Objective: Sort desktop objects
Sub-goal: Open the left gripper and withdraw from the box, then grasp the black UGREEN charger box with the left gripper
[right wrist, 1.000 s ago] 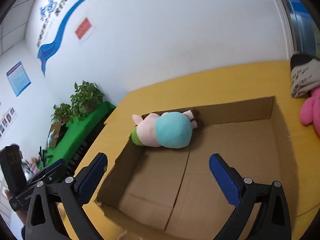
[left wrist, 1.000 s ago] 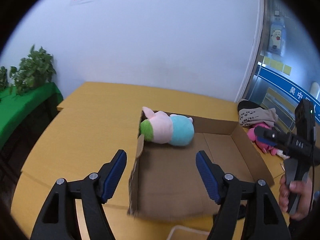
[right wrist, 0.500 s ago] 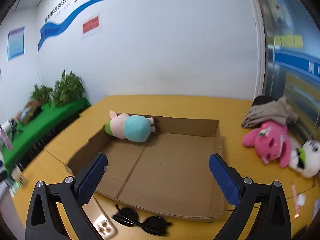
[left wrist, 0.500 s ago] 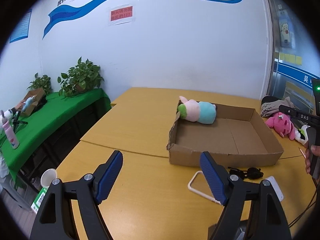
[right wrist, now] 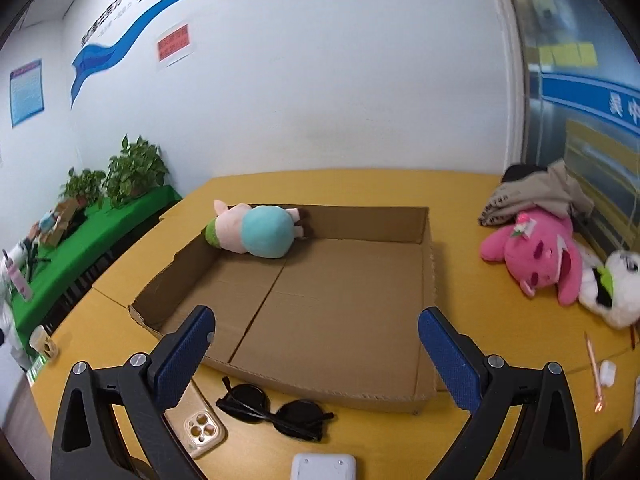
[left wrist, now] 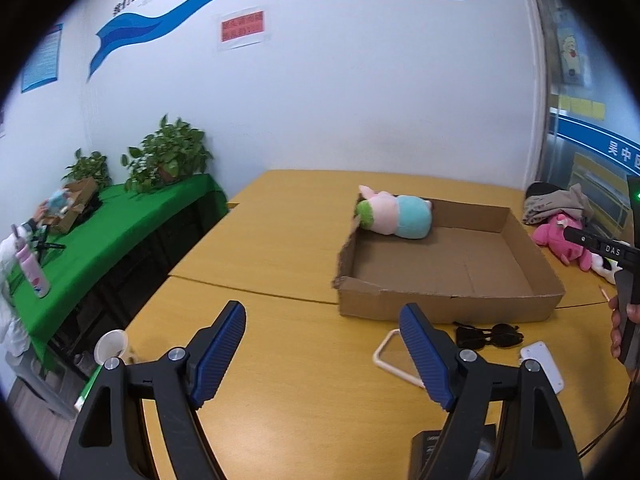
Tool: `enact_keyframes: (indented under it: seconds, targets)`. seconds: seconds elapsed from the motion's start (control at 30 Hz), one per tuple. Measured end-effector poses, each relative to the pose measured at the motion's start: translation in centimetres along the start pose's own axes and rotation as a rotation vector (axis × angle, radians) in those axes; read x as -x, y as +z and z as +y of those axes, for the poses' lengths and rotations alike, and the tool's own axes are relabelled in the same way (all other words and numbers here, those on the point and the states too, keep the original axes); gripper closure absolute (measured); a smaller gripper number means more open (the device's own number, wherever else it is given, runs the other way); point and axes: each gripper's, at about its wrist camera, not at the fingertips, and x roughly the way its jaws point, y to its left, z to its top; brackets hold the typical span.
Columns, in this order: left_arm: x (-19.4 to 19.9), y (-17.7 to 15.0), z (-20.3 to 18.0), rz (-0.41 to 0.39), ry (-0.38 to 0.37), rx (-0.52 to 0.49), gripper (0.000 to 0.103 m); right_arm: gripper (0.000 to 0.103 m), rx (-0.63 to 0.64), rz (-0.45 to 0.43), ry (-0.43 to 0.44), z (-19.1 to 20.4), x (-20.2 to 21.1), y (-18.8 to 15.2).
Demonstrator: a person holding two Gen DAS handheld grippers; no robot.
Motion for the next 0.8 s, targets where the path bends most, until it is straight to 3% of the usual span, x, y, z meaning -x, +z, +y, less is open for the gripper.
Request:
enact_keyframes:
  seconds: [0.13,0.2,0.37,0.57,0.8]
  targets:
    - [-2.6,0.3,-1.8,0.025,-0.089,0.013,0.024,0.0,-0.163,-0.01,0.106,-4.2,2.1,-1.3]
    - [-3.9,0.7,-2.6,0.04,-0.157,0.019,0.024,0.0,-0.174,0.006,0.123,-5.0,3.2,-1.9]
    - [-6.7,1.8,-6.2,0.073,-0.228,-0.056,0.024,0.0,-0.08,0.049,0.008,-4.2,4.1,-3.1]
    - [-7.2,2.9,-9.4,0.075,-0.308,-0.09,0.024,0.0,-0.107,0.075,0.002,-2.9,4.6,-3.4]
    - [-6.0,-0.3,-8.7,0.06,-0.383,-0.047,0.024,0.0,0.003,0.139,-0.059,2.2,4.5,-4.9]
